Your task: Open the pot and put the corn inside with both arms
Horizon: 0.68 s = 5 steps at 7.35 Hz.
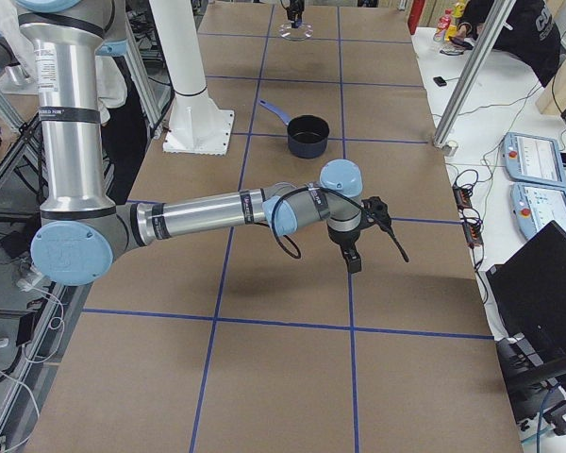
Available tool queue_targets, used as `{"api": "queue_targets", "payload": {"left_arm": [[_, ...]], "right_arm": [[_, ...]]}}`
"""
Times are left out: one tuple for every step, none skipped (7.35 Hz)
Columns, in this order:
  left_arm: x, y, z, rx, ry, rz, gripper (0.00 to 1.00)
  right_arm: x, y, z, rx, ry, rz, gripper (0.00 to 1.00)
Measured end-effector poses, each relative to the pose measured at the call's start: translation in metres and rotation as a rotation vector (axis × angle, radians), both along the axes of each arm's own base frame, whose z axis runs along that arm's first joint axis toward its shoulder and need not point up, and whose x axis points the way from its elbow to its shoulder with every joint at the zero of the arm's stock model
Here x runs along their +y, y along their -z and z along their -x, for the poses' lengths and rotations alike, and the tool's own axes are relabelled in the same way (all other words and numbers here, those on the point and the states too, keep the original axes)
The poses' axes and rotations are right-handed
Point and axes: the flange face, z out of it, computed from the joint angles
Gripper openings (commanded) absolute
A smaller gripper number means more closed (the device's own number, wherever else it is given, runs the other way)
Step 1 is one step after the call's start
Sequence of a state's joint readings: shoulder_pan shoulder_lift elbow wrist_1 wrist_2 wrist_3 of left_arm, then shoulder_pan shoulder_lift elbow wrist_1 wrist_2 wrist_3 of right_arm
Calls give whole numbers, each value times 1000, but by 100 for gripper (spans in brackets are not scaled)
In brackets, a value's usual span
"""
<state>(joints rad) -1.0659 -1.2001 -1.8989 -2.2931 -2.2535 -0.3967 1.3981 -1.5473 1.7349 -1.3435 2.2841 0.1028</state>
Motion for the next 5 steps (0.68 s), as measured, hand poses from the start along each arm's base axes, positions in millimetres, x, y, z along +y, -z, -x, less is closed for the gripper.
{"api": "queue_targets", "payload": {"left_arm": [[3,-6,-14,4,1,20,36],[1,-14,-26,-3,0,28,37],[-8,-24,-37,-7,-2,28,37],[-21,-33,-49,-5,-2,23,37],[-33,-38,-58,-1,-3,17,37]], "right_arm": [[0,0,0,0,0,-2,100],[0,0,0,0,1,-3,100],[0,0,0,0,1,-2,100],[0,0,1,0,1,-3,100],[0,0,1,0,2,-3,100]]}}
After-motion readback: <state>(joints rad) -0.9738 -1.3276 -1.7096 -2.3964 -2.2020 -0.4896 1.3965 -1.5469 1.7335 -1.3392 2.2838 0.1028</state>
